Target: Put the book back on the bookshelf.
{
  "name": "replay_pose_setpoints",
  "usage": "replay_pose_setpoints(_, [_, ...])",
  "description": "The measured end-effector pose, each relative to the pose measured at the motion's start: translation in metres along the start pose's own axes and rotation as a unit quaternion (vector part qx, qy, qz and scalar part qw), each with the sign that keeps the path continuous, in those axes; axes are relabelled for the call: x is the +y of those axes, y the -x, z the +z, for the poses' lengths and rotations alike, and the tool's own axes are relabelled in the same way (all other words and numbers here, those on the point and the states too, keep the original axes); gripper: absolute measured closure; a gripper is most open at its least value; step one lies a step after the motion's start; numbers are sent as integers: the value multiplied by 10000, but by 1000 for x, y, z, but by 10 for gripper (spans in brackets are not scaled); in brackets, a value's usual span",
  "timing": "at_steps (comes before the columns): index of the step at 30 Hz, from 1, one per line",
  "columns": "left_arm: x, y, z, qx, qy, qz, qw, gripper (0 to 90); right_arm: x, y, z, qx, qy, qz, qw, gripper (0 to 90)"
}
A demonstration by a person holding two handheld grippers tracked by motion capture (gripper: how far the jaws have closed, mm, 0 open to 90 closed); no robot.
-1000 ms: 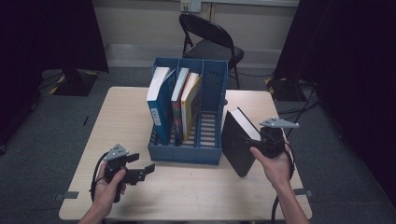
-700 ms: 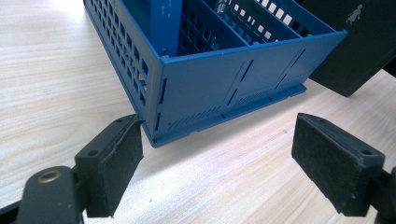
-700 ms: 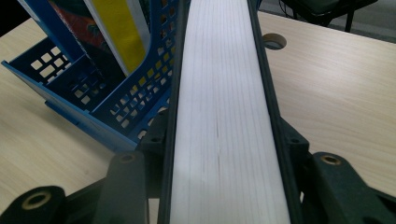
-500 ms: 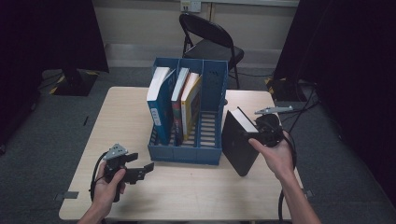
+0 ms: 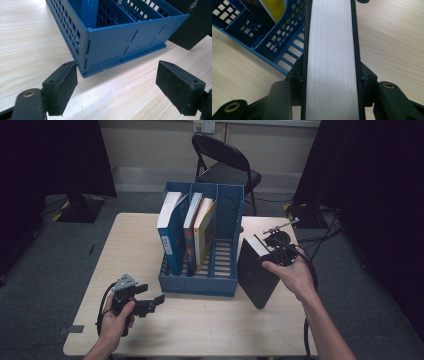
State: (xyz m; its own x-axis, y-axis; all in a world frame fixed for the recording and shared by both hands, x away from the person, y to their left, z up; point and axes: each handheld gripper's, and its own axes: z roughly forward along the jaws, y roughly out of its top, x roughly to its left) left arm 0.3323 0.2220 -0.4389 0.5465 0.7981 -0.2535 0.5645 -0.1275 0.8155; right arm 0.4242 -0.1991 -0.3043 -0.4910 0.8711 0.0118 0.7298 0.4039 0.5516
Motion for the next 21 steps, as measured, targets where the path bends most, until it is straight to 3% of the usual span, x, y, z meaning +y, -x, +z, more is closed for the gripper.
replay_pose_setpoints(12, [0,-2,-1,7,-30,2,10000,174,11,-6,12,-71,-716,-156,9973,498])
replay_pose_setpoints(15, [-1,-3,-1,2,-26,-30,10000,173,10,-9,20,-189,-733,-202,9969,496])
replay_pose_setpoints(21, [-1,-4,-2,22,-4,-85,10000,176,12,-9,23,-160,-957,-202,9951,500])
